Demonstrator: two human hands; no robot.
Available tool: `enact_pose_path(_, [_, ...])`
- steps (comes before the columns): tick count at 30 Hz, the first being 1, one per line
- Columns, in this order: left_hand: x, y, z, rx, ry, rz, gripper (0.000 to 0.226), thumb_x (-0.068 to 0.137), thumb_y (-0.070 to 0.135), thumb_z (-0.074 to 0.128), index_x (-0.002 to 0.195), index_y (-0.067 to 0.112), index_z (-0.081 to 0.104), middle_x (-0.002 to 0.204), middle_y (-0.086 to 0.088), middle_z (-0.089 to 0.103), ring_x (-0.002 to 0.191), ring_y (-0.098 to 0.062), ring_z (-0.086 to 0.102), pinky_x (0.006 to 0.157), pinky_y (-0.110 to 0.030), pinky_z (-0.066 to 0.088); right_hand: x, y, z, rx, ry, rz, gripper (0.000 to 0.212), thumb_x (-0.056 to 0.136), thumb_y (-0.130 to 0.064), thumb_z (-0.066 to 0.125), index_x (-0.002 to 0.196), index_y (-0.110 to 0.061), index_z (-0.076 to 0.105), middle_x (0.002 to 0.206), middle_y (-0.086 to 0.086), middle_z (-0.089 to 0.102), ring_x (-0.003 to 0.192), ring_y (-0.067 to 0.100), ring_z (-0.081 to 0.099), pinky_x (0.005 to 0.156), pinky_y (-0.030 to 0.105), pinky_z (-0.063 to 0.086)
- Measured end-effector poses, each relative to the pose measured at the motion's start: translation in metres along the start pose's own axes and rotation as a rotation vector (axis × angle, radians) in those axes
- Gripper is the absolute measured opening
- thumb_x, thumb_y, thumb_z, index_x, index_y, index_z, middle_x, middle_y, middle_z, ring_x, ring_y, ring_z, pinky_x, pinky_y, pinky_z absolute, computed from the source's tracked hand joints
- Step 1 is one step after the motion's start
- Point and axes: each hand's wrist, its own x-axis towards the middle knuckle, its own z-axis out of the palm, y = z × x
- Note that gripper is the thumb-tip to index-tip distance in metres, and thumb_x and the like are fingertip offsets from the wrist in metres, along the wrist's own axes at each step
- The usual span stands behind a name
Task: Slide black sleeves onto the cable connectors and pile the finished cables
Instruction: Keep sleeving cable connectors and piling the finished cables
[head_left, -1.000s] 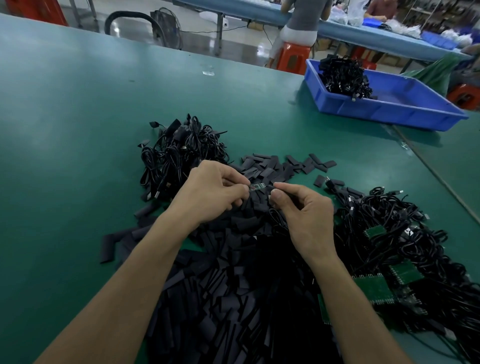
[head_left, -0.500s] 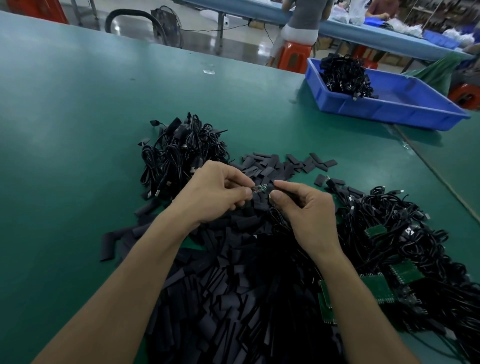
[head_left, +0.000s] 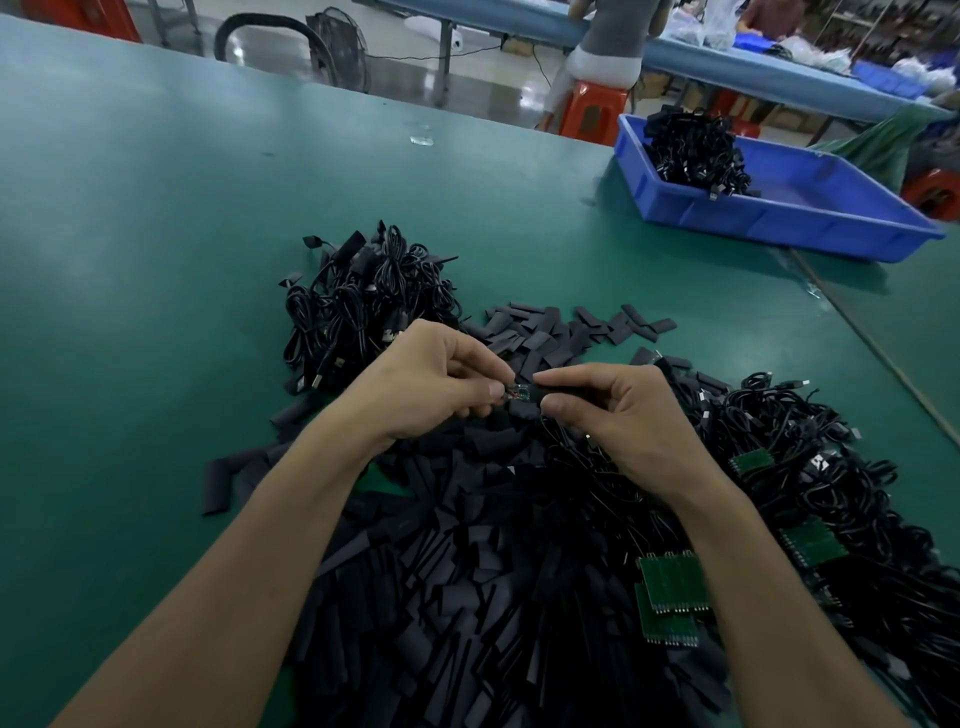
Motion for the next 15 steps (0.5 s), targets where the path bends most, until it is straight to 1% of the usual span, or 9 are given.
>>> enact_pose_path(3, [0.000,0.000,0.003,-0.024,-0.001,0.010,0.014,0.086,0.004,0.076,0.092,0.015,0.073,0.071,-0.002,0.076,0.066,-0.011,0.071,0.061,-0.017,0.054,-0.001,0.000,0.000,-0.004,-0.003,-0.017,0.021,0.084,-0.014,0.078,0.099,-0.028,0.076,0.076,-0.013,0.074,0.062,-0.002,0.061,0.064,0.013,0.047])
enact_pose_path(5, [0.000,0.000,0.004,-0.018,0.014,0.015,0.013,0.086,0.008,0.077,0.095,0.015,0.072,0.072,-0.003,0.076,0.067,-0.010,0.071,0.063,-0.017,0.055,-0.002,0.001,0.003,0.016,0.037,-0.036,0.020,0.085,-0.012,0.077,0.099,-0.026,0.075,0.071,-0.019,0.071,0.062,-0.002,0.062,0.063,0.011,0.046])
enact_pose_path(7, [0.000,0.000,0.004,0.012,0.038,0.005,0.011,0.086,0.013,0.078,0.094,0.016,0.071,0.072,-0.001,0.076,0.065,-0.008,0.070,0.061,-0.018,0.054,-0.004,0.003,0.006,0.010,0.077,-0.049,0.020,0.086,-0.011,0.076,0.099,-0.026,0.074,0.067,-0.023,0.068,0.061,-0.003,0.061,0.062,0.010,0.045])
enact_pose_path(9, [0.000,0.000,0.005,0.077,0.060,-0.037,0.009,0.086,0.024,0.079,0.089,0.018,0.073,0.072,0.003,0.076,0.064,-0.006,0.070,0.060,-0.019,0.052,-0.005,0.005,0.009,-0.016,0.123,-0.057,0.021,0.086,-0.012,0.076,0.098,-0.030,0.074,0.070,-0.022,0.070,0.063,-0.002,0.062,0.064,0.012,0.046])
enact_pose_path(10, [-0.001,0.000,0.006,0.107,0.063,-0.061,0.012,0.086,0.029,0.078,0.085,0.018,0.074,0.071,0.004,0.076,0.064,-0.006,0.070,0.062,-0.022,0.052,-0.006,0.006,0.010,-0.028,0.145,-0.062,0.022,0.086,-0.013,0.076,0.098,-0.031,0.074,0.072,-0.022,0.071,0.065,-0.001,0.064,0.066,0.012,0.047])
enact_pose_path(12, [-0.001,-0.001,0.007,0.140,0.058,-0.099,0.021,0.085,0.036,0.077,0.077,0.017,0.075,0.069,0.004,0.075,0.062,-0.008,0.069,0.069,-0.031,0.058,-0.007,0.007,0.012,-0.049,0.172,-0.077,0.022,0.086,-0.015,0.076,0.098,-0.033,0.073,0.075,-0.024,0.071,0.068,-0.001,0.066,0.067,0.012,0.048])
enact_pose_path(13, [-0.001,0.000,0.007,0.139,0.057,-0.107,0.023,0.085,0.037,0.077,0.075,0.017,0.075,0.068,0.003,0.075,0.062,-0.009,0.068,0.073,-0.035,0.058,-0.008,0.006,0.012,-0.053,0.179,-0.083,0.022,0.086,-0.016,0.076,0.098,-0.034,0.073,0.075,-0.025,0.071,0.069,-0.001,0.066,0.067,0.011,0.048])
enact_pose_path(15, [-0.002,0.001,0.006,0.108,0.057,-0.109,0.022,0.085,0.034,0.078,0.074,0.015,0.075,0.067,0.001,0.075,0.061,-0.010,0.067,0.075,-0.037,0.058,-0.008,0.007,0.013,-0.052,0.181,-0.088,0.022,0.086,-0.016,0.076,0.097,-0.034,0.073,0.074,-0.025,0.071,0.066,-0.002,0.065,0.064,0.010,0.046])
